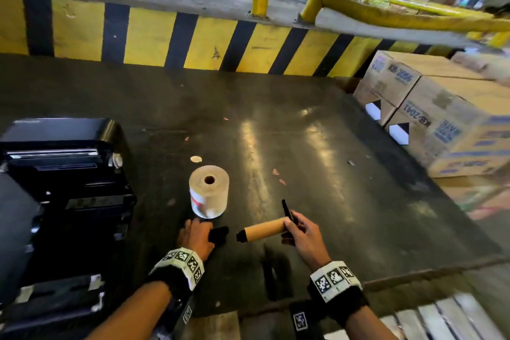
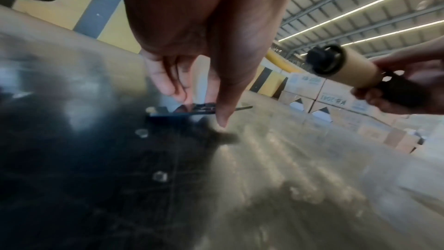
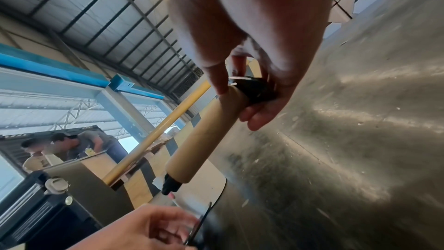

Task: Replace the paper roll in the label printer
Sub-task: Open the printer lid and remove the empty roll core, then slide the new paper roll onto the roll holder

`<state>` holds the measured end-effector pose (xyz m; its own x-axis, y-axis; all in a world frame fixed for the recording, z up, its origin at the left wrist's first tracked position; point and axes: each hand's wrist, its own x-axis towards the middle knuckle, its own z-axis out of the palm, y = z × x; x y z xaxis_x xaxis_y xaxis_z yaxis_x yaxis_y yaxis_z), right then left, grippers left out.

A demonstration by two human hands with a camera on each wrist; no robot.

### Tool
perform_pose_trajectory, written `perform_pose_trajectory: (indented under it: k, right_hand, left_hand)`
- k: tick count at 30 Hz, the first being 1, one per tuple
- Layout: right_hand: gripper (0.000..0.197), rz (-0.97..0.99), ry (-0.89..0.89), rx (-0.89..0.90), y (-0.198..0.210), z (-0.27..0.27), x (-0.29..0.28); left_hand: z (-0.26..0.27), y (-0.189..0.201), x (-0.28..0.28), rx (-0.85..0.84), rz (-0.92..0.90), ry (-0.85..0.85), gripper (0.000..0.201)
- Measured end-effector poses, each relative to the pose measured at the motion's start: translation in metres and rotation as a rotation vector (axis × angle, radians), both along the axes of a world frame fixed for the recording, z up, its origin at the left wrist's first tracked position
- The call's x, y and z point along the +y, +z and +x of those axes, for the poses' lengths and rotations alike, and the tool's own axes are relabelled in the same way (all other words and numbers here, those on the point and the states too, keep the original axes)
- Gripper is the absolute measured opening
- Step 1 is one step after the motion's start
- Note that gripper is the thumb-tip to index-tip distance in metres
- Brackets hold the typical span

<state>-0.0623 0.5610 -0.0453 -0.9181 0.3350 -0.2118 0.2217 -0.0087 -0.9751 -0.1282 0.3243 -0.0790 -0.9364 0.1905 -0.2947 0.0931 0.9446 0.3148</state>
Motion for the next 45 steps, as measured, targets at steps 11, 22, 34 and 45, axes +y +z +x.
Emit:
perform_pose_trajectory:
  k: [11, 22, 34, 45]
  right_hand:
    - [0.028, 0.082, 0.156, -0.015, -0.020, -0.016, -0.030]
    - [0.019, 0.415, 0.136, 0.044, -0.017, -0.052, -0.019]
    - [0.023, 0.594, 0.394, -0.249, -0.037, -0.017, -0.055]
    - [0.041, 0.913, 0.475, -0.209, -0.005, -0.051, -0.048]
  left_hand:
    - [0.020, 0.025, -0.003, -0.070, 0.650, 0.158, 0.019]
    - [0.030, 0.035, -0.069, 0.029, 0.254, 0.127, 0.018]
    - [0.036, 0.012, -0.039, -0.005, 0.111, 0.029, 0.031]
    - [0.010, 0.022, -0.034, 0.012, 0.436, 0.243, 0.043]
